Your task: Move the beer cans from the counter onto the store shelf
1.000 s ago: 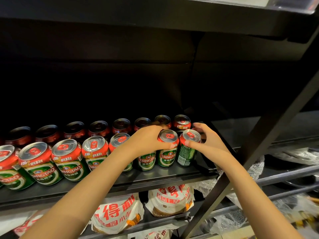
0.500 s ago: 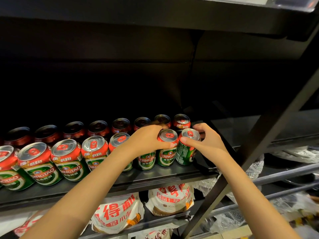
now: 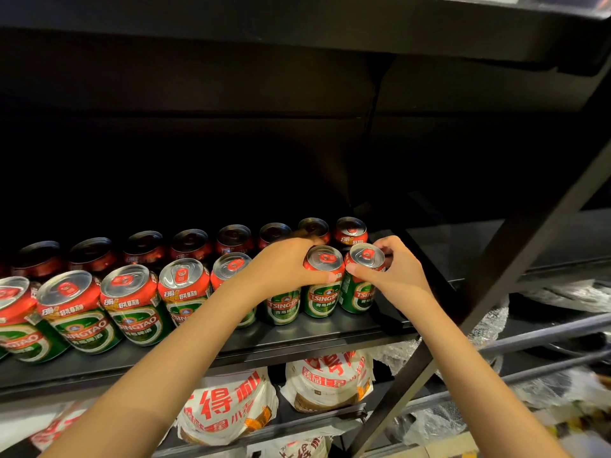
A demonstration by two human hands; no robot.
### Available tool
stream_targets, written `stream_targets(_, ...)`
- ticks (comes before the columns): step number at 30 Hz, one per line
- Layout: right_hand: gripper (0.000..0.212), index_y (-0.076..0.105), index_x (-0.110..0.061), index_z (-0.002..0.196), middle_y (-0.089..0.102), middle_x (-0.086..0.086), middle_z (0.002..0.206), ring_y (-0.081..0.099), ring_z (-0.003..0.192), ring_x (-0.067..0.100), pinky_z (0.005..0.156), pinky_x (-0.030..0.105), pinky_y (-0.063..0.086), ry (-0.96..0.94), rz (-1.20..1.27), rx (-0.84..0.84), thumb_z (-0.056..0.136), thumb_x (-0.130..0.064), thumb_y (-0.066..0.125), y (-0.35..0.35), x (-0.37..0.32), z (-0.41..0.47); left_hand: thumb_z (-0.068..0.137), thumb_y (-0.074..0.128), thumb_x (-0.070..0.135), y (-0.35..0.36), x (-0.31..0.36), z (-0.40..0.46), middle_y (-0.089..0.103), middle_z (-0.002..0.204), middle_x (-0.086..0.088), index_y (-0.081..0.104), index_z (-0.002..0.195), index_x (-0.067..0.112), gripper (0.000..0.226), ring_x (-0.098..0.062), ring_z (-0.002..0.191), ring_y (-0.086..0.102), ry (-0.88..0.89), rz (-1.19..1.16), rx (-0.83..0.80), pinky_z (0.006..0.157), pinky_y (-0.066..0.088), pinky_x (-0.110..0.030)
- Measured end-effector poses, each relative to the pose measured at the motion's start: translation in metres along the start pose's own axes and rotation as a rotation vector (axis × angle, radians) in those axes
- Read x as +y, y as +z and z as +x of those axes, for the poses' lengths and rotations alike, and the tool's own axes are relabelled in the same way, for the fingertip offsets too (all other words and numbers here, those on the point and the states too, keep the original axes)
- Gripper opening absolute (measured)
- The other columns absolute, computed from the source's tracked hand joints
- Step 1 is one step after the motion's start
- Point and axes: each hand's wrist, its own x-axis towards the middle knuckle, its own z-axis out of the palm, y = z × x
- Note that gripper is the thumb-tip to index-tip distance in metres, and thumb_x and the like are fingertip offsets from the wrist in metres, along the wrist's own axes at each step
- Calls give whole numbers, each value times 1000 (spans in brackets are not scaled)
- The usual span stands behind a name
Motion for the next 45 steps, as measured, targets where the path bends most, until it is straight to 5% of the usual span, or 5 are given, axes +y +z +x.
stream_targets(4, 58, 50, -24, 126, 56, -8, 120, 52, 111, 11, 85, 25, 47, 37, 115, -115, 75, -33, 76, -6, 6, -3, 80, 63, 53, 1, -1, 0, 64, 116, 6, 54, 124, 27, 52, -9, 101, 59, 6, -1, -2, 85, 49, -27)
stream_targets(17, 49, 54, -29, 107, 62, -7, 107, 59, 98, 11, 80, 35, 56, 67, 90, 53, 68, -42, 80, 6, 8, -6, 81, 64, 47, 2, -3, 0, 58, 129, 6, 47, 134, 26, 59, -11, 114, 54, 21, -5, 16, 91, 45, -25)
stream_targets(37, 48, 48, -32, 123, 55, -14, 115, 51, 101, -1, 70, 9, 38, 37, 148, -117, 81, -31, 71, 0, 7, -9, 84, 60, 48, 3, -5, 1, 58, 126, 4, 47, 133, 24, 56, -12, 109, 55, 6, 53, -14, 87, 46, -26)
stream_targets(40, 68, 34, -28, 141, 48, -12, 130, 45, 113, 2, 83, 13, 40, 58, 162, -185, 83, -34, 68, -1, 2, -17, 84, 58, 51, 5, -6, 0, 62, 115, 0, 52, 122, 18, 51, -13, 96, 57, 25, 156, 18, 76, 45, -24)
stream_targets(45, 76, 20, -23, 149, 28, -1, 154, 30, 138, 17, 106, 32, 31, 76, 16, -125, 87, -44, 60, -12, -3, -47, 88, 54, 47, -11, 10, -25, 46, 140, -1, 34, 142, 21, 63, -16, 127, 44, 23, 201, 123, 100, 39, -30)
